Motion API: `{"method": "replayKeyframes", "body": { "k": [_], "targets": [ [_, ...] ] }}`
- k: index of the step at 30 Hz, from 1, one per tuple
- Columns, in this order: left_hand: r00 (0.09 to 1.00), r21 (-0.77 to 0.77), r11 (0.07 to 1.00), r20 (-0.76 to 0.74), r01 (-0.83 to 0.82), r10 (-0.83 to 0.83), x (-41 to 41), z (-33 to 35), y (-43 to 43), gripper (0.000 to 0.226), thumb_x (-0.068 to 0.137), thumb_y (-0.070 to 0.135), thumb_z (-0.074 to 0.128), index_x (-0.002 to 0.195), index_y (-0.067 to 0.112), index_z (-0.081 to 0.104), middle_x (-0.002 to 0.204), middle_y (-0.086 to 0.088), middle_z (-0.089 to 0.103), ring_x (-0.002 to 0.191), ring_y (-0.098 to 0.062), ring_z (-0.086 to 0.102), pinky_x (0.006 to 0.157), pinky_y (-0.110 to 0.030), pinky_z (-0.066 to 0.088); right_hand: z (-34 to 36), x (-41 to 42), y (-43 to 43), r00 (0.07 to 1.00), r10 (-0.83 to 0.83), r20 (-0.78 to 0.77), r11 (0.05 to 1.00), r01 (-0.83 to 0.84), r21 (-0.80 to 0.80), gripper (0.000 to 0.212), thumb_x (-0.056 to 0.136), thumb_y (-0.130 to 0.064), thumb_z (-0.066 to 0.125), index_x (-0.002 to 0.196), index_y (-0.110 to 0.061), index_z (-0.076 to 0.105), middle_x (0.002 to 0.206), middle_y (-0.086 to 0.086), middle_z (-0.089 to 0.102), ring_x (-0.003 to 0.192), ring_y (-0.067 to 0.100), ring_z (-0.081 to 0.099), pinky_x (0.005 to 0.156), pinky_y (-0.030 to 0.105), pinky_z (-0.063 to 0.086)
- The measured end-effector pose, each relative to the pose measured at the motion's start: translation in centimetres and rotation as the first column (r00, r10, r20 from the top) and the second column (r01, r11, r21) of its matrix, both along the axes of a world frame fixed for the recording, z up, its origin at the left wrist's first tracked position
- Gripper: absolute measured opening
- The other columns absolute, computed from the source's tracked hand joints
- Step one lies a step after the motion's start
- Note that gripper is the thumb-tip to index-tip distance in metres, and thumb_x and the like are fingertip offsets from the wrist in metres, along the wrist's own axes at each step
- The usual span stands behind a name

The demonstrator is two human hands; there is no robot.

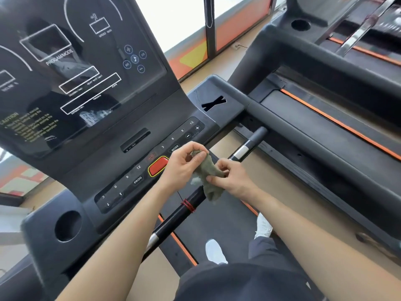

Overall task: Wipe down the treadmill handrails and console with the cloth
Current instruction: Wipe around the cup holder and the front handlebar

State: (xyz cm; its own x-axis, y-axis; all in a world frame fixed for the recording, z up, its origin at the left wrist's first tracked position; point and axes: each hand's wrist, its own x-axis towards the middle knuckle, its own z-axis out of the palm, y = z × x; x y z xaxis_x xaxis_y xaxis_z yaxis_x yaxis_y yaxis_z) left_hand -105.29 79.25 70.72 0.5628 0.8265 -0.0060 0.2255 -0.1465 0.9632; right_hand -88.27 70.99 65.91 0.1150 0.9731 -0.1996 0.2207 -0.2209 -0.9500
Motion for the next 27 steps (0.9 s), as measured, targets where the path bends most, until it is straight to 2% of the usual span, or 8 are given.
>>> {"method": "replayKeyframes", "body": {
  "k": [4, 9, 13, 18, 20, 22, 24, 27],
  "targets": [
    [1.0, 0.04, 0.999, -0.022, -0.005, 0.006, 0.5, 1.3, 1.8, 0.014, 0.101, 0.017, 0.062, 0.094, 0.026, 0.069, 0.083, -0.001, 0.064, 0.071, -0.019, 0.053, 0.064, -0.036, 0.044, 2.0, 3.2, 0.1, 0.999, 0.011, 0.043, 1.0, -0.011, 0.01, 0.043, 0.076, -0.01, 0.084, 0.062, -0.012, 0.043, 0.06, -0.004, 0.036, 0.057, 0.007, 0.03, 0.053, 0.024, 0.026],
    [0.998, 0.136, 0.989, -0.018, -0.062, 0.066, 1.2, 2.9, 3.1, 0.018, 0.1, 0.011, 0.063, 0.093, 0.026, 0.07, 0.087, 0.002, 0.067, 0.076, -0.015, 0.056, 0.068, -0.032, 0.049, 3.5, 5.8, -0.1, 0.953, -0.149, 0.262, 0.986, 0.123, 0.115, 0.023, 0.075, -0.013, 0.078, 0.07, -0.012, 0.056, 0.067, 0.01, 0.058, 0.062, 0.02, 0.046, 0.062, 0.039, 0.043],
    [0.996, 0.113, 0.991, 0.041, -0.078, 0.074, -0.4, 2.5, 2.2, 0.012, 0.101, 0.01, 0.061, 0.095, 0.017, 0.068, 0.087, -0.001, 0.067, 0.079, -0.016, 0.059, 0.074, -0.029, 0.05, 3.6, 4.1, -2.3, 0.933, -0.204, 0.295, 0.967, 0.146, 0.207, 0.019, 0.076, -0.014, 0.075, 0.071, -0.017, 0.057, 0.066, 0.002, 0.057, 0.062, 0.02, 0.05, 0.059, 0.031, 0.04],
    [0.911, -0.002, 0.999, -0.41, 0.036, -0.034, -3.9, -3.0, -0.1, 0.009, 0.081, 0.031, 0.06, 0.076, 0.029, 0.067, 0.072, 0.01, 0.067, 0.067, -0.011, 0.056, 0.069, -0.038, 0.047, -1.9, 0.3, -5.7, 0.954, -0.011, 0.301, 0.999, 0.023, -0.038, 0.022, 0.074, -0.018, 0.073, 0.071, -0.032, 0.056, 0.069, -0.016, 0.057, 0.065, 0.003, 0.053, 0.064, 0.022, 0.044],
    [0.718, -0.029, 0.991, -0.687, 0.132, -0.116, -4.9, -4.5, -1.0, 0.009, 0.075, 0.035, 0.058, 0.073, 0.032, 0.066, 0.073, 0.015, 0.068, 0.073, -0.007, 0.06, 0.066, -0.033, 0.044, -3.9, -0.7, -6.6, 0.973, 0.098, 0.207, 0.97, -0.047, -0.239, 0.014, 0.077, -0.021, 0.078, 0.079, -0.03, 0.067, 0.078, -0.016, 0.066, 0.072, 0.002, 0.06, 0.07, 0.018, 0.048],
    [0.582, 0.031, 0.982, -0.809, 0.187, -0.085, -5.1, -5.2, -1.7, 0.008, 0.078, 0.034, 0.061, 0.074, 0.031, 0.068, 0.076, 0.017, 0.068, 0.08, -0.006, 0.06, 0.064, -0.027, 0.04, -5.1, -1.6, -6.9, 0.997, 0.013, 0.076, 0.949, 0.011, -0.315, 0.008, 0.08, -0.018, 0.078, 0.085, -0.023, 0.073, 0.083, -0.011, 0.072, 0.075, 0.002, 0.065, 0.071, 0.016, 0.049],
    [0.611, 0.161, 0.974, -0.791, 0.162, 0.03, -4.3, -5.3, -1.9, 0.009, 0.082, 0.034, 0.062, 0.081, 0.031, 0.071, 0.079, 0.016, 0.067, 0.084, -0.007, 0.059, 0.068, -0.028, 0.044, -5.7, -2.3, -6.6, 0.957, -0.258, -0.13, 0.904, 0.192, -0.383, 0.007, 0.086, -0.013, 0.075, 0.092, -0.015, 0.073, 0.09, 0.001, 0.072, 0.079, 0.013, 0.066, 0.071, 0.026, 0.056],
    [0.741, 0.219, 0.974, -0.663, 0.053, 0.109, -2.7, -5.7, -1.6, 0.017, 0.092, 0.027, 0.063, 0.103, 0.029, 0.076, 0.093, 0.014, 0.068, 0.091, -0.008, 0.06, 0.082, -0.029, 0.048, -5.4, -2.8, -5.0, 0.657, -0.617, -0.433, 0.747, 0.317, -0.584, 0.023, 0.094, -0.014, 0.07, 0.114, -0.006, 0.063, 0.113, 0.012, 0.064, 0.094, 0.028, 0.067, 0.071, 0.036, 0.061]
  ]
}}
